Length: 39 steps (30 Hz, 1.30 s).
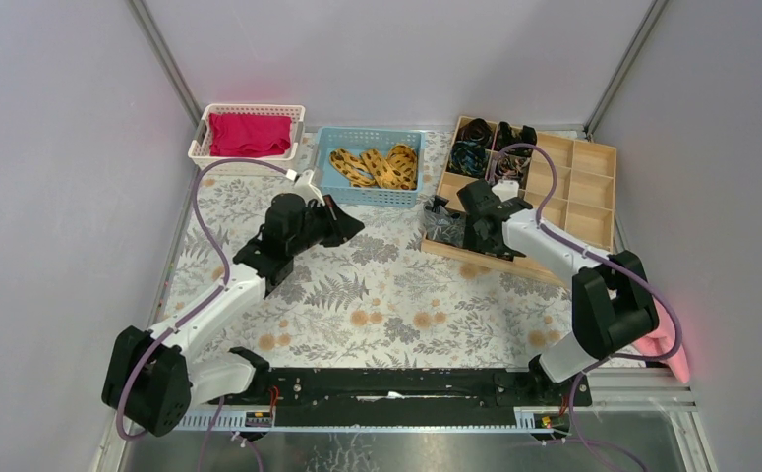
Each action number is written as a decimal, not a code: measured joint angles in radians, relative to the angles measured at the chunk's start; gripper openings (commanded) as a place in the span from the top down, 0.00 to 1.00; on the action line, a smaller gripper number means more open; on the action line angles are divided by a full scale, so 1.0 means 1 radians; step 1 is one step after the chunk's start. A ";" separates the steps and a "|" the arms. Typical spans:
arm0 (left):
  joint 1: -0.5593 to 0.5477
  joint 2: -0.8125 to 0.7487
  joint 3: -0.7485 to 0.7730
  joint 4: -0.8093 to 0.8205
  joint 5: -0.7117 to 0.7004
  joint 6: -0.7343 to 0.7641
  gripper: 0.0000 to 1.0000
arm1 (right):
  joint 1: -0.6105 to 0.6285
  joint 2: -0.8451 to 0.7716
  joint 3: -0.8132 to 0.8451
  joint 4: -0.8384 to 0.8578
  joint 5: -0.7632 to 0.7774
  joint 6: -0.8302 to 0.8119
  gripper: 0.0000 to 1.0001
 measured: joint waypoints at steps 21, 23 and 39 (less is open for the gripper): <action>0.000 0.035 0.000 0.028 0.027 0.000 0.94 | -0.002 0.016 0.126 0.048 0.137 -0.045 0.82; 0.000 0.035 0.000 0.029 0.028 0.000 0.94 | -0.005 0.051 0.141 0.054 0.139 -0.047 0.97; 0.000 0.008 0.000 0.026 0.030 0.004 0.94 | 0.003 0.120 -0.048 0.197 0.040 -0.003 0.99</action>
